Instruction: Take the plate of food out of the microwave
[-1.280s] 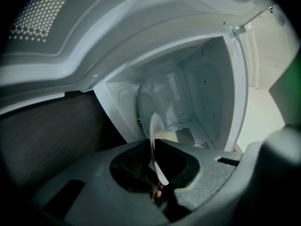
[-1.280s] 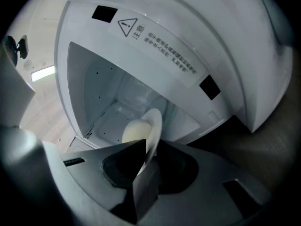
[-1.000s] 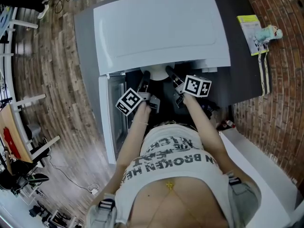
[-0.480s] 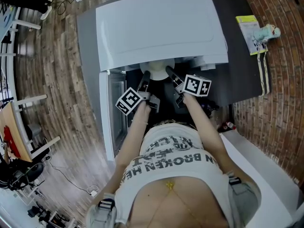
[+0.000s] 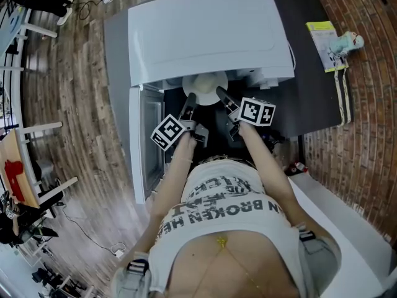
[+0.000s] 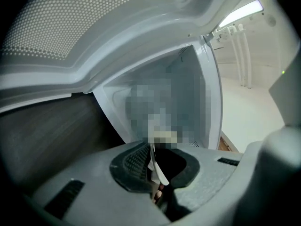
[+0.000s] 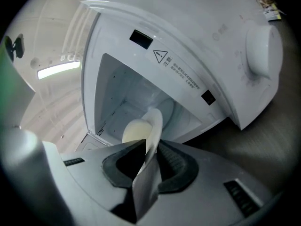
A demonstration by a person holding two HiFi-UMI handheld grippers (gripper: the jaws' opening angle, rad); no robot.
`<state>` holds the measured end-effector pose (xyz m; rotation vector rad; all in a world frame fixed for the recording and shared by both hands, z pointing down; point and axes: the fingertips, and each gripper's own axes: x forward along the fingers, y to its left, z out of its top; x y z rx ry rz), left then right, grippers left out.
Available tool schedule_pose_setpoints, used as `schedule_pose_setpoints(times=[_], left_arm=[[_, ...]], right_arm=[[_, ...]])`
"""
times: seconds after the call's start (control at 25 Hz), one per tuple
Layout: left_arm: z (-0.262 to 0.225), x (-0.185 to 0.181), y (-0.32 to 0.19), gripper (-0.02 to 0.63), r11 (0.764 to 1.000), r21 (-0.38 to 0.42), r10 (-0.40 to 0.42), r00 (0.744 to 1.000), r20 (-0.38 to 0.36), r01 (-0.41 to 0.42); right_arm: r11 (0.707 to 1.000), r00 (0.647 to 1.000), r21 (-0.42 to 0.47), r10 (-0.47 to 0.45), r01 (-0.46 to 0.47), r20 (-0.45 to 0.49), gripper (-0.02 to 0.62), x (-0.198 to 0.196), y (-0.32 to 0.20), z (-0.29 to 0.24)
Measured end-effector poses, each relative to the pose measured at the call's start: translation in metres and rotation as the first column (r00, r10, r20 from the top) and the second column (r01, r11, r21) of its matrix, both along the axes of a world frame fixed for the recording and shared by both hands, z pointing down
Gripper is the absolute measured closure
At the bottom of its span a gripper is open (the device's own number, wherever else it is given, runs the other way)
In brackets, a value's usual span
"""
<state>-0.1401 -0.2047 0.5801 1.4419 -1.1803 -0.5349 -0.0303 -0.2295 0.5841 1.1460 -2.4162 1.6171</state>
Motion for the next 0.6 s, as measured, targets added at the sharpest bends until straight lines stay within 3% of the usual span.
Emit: schedule_pose_setpoints(times=[0.6], left_arm=[[-0.013,0.017,0.033,0.575,0.998,0.029,-0.053,0.999,0.014,0.053]], right_arm=[[0.998,0.998,0.017,-0.058,0.057,0.013,0.525,0.015,0.027,-0.012]])
